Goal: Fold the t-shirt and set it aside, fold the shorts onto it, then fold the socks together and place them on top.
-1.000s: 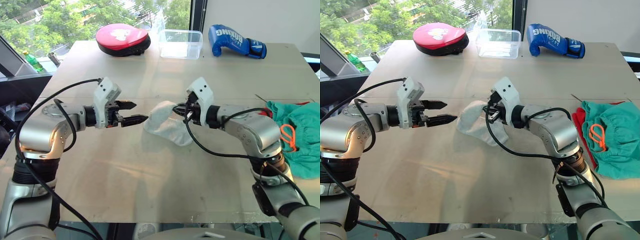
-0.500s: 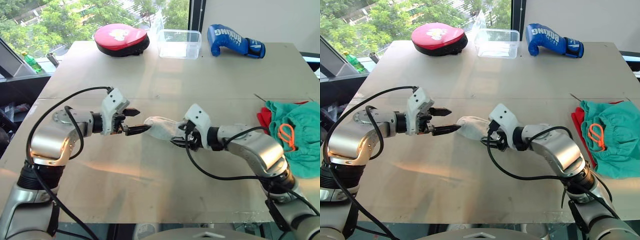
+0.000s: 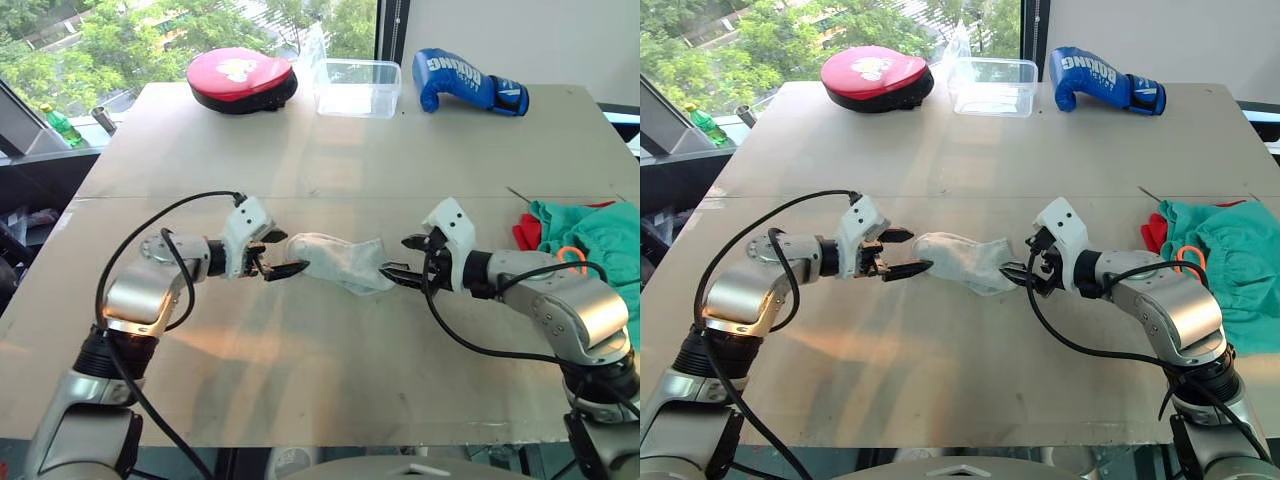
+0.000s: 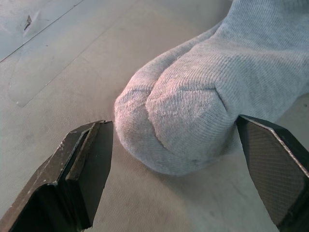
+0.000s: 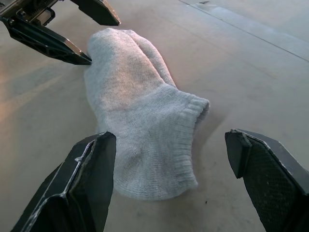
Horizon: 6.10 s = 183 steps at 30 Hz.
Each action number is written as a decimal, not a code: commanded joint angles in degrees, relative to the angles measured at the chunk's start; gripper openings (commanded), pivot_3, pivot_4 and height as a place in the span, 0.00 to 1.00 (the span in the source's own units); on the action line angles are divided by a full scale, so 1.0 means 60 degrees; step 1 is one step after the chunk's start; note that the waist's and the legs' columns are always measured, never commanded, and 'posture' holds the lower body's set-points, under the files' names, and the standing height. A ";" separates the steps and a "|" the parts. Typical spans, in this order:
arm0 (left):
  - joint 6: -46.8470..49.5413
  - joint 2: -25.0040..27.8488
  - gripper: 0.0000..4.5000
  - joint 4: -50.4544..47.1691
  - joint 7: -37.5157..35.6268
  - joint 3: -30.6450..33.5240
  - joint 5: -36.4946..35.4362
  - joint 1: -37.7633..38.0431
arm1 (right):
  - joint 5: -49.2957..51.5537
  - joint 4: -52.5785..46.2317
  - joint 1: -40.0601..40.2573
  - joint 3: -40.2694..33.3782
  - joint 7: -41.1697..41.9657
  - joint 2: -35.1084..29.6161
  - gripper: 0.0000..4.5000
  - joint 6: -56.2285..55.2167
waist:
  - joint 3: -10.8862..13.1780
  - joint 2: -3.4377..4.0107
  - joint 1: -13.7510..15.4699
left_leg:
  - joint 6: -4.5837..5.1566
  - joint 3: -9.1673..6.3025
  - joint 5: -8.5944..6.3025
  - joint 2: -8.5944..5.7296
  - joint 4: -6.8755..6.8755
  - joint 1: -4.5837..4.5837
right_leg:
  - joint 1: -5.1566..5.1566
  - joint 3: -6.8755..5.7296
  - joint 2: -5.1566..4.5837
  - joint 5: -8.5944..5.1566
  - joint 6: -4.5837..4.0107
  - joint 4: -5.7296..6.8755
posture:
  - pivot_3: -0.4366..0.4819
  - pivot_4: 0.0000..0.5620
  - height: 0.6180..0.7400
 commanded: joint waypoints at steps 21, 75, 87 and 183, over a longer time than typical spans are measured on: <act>-0.0785 -0.0167 0.04 0.0118 -0.0184 0.0884 -0.0117 0.0021 | 0.0317 -0.0538 0.0376 0.0377 0.0358 -0.0378 0.85 -0.0513 | 0.0000 0.0000 -0.0001 | 0.0000 0.0000 0.0000 0.0000 0.0000 0.0001 | 0.0000 0.0000 0.0000 0.0000 0.0000 0.0000 | 0.48 0.27 0.93; 0.4685 -0.0757 0.77 0.1592 0.0603 0.2041 -0.2173 -0.0877 | -0.3932 0.7699 -0.1948 0.3287 0.2004 0.3650 0.85 -0.6265 | -0.0024 -0.0018 -0.0046 | -0.0004 -0.0005 0.0002 0.0000 0.0000 0.0040 | 0.0023 -0.0002 0.0003 0.0002 0.0000 0.0019 | 0.48 0.27 0.93; 0.5465 -0.1225 0.99 0.1578 0.0618 0.2269 -0.2916 -0.0554 | -0.4110 0.7628 -0.1824 0.3272 0.2051 0.3696 0.85 -0.6296 | -0.0075 -0.0032 -0.0014 | -0.0005 0.0003 0.0001 0.0000 -0.0032 0.0147 | 0.0118 0.0004 0.0001 -0.0002 -0.0001 0.0002 | 0.48 0.27 0.93; 0.3375 -0.1581 0.01 -0.0772 0.2207 0.0711 -0.2796 -0.1822 | -0.1788 0.1759 -0.0502 0.2095 0.1612 0.2265 0.85 -0.2705 | -0.0082 -0.0059 -0.0037 | -0.0062 -0.0013 0.0033 0.0000 -0.0162 0.0015 | 0.0006 -0.0020 -0.0011 0.0002 -0.0002 -0.0137 | 0.48 0.27 0.93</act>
